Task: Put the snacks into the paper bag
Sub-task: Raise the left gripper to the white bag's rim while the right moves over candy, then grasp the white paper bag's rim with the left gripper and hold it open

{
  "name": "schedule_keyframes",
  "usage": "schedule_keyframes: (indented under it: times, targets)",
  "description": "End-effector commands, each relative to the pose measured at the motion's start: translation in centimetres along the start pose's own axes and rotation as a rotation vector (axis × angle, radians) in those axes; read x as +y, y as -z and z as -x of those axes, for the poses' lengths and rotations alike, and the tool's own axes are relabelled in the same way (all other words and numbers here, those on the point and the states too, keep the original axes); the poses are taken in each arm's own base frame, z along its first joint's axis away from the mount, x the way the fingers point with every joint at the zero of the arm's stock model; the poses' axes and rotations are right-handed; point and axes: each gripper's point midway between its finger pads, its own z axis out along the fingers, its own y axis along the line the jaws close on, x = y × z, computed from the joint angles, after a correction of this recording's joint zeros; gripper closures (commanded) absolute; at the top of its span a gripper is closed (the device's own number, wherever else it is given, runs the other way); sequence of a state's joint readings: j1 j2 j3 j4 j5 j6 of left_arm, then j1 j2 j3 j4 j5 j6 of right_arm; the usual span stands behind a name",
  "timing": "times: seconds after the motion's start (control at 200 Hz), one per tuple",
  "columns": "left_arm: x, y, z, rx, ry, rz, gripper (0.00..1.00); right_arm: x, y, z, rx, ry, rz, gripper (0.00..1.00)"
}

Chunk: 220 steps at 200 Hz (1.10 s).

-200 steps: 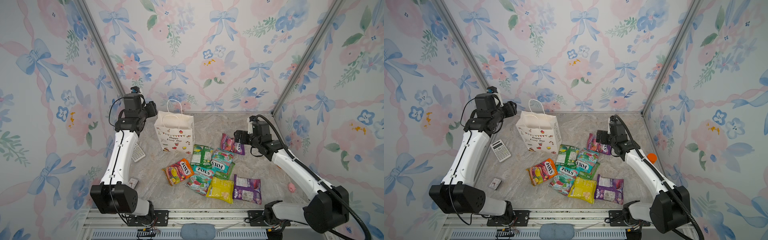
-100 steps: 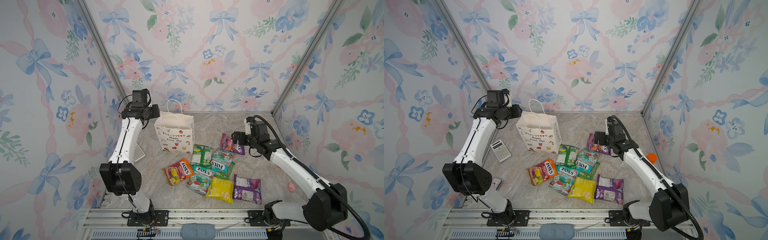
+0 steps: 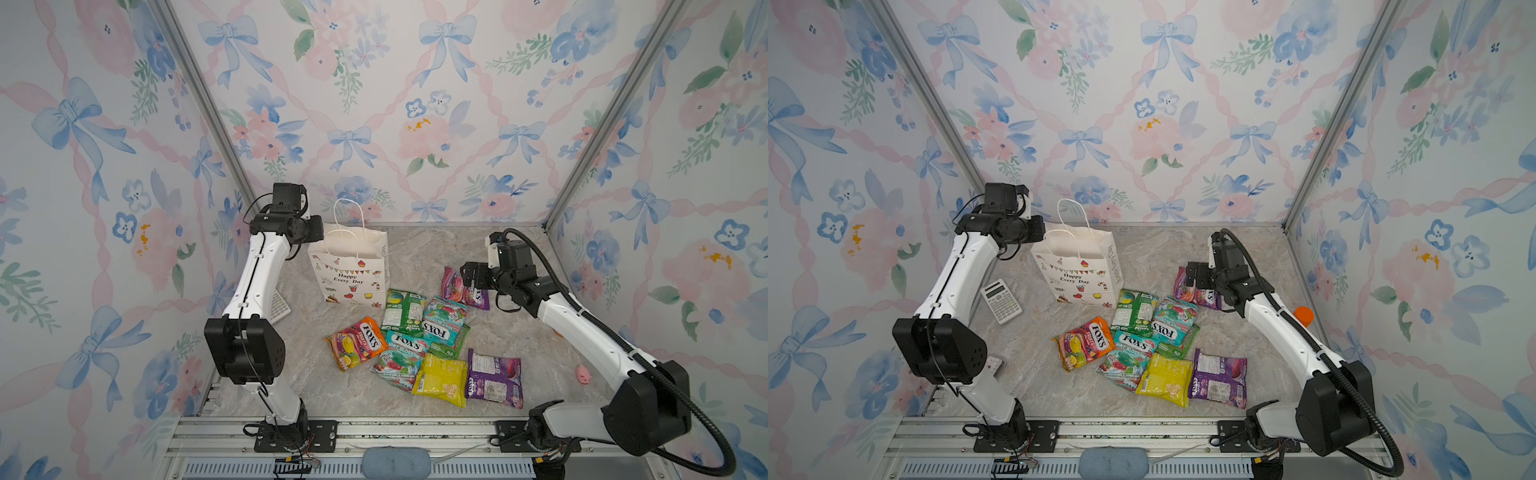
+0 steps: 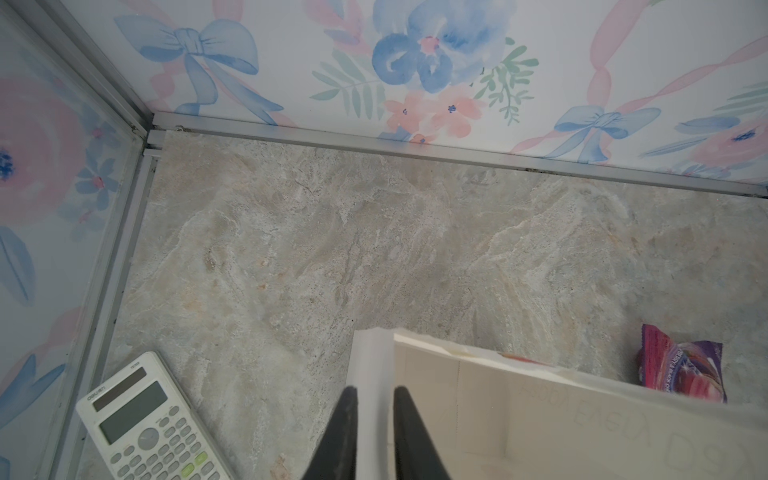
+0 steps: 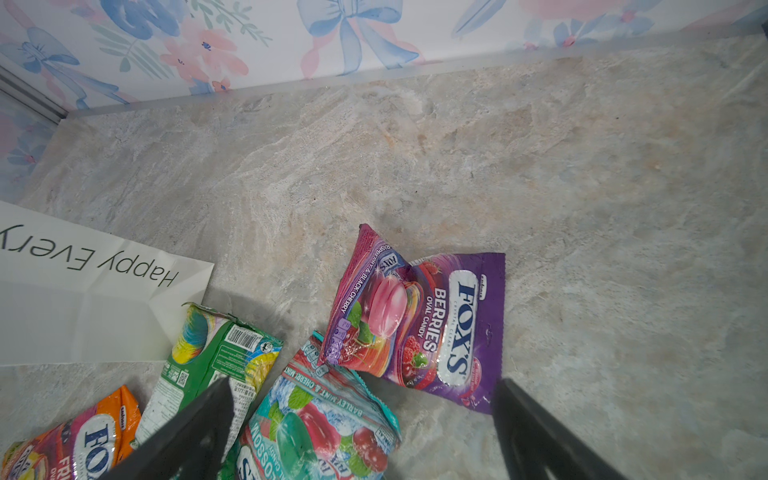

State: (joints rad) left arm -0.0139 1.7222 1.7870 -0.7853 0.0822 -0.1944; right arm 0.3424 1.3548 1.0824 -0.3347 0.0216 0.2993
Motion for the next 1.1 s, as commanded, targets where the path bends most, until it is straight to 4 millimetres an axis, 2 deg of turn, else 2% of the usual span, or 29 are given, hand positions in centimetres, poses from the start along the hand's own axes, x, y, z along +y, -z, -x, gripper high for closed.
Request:
schedule_keyframes:
  times: [0.0,0.05,0.21,0.335,0.42,0.455,0.525,0.575,0.635,0.73,0.82,0.88,0.955,1.095]
  targets:
    - [0.2,1.0,-1.0,0.017,-0.006,0.025,0.95,1.2,-0.3,0.8,-0.007,-0.002,0.036,0.02]
    - [0.5,1.4,-1.2,0.013,-0.003,0.037,0.98,1.3,-0.5,0.8,-0.003,-0.002,0.042,0.02]
    - [1.2,3.3,-2.4,0.0,0.025,0.076,0.99,2.1,-1.3,0.8,0.018,0.009,0.073,0.01]
    - [1.5,5.0,-3.6,-0.016,0.057,0.089,0.98,2.8,-1.7,0.9,0.027,0.012,0.107,0.01]
    - [1.3,6.5,-4.2,-0.035,0.076,0.079,0.94,3.3,-2.1,0.9,0.033,0.011,0.133,0.01]
    - [1.2,7.0,-4.5,-0.044,0.085,0.072,0.91,3.6,-2.1,0.9,0.036,0.011,0.143,0.01]
    - [1.3,8.2,-5.1,-0.06,0.095,0.074,0.79,3.9,-2.3,1.0,0.039,0.006,0.162,0.01]
    - [1.6,9.0,-5.2,-0.08,0.097,0.089,0.62,4.3,-2.3,1.0,0.04,0.002,0.179,0.01]
    - [2.1,9.9,-5.2,-0.104,0.085,0.116,0.46,4.7,-2.3,1.1,0.042,-0.004,0.201,0.01]
    - [2.6,11.0,-4.4,-0.142,0.051,0.153,0.32,5.2,-2.0,1.4,0.034,-0.011,0.231,0.01]
    - [2.6,12.0,-2.7,-0.197,-0.007,0.161,0.26,5.6,-1.7,1.7,0.027,-0.016,0.258,0.01]
    - [1.9,12.3,-1.2,-0.223,-0.076,0.137,0.25,5.9,-1.4,1.7,0.024,-0.013,0.271,0.01]
    - [1.2,11.8,0.0,-0.221,-0.14,0.113,0.26,6.1,-0.9,1.9,0.017,-0.012,0.292,0.01]
    - [0.0,9.5,0.0,-0.169,-0.241,0.042,0.28,6.2,-0.3,1.6,0.017,-0.032,0.321,0.01]
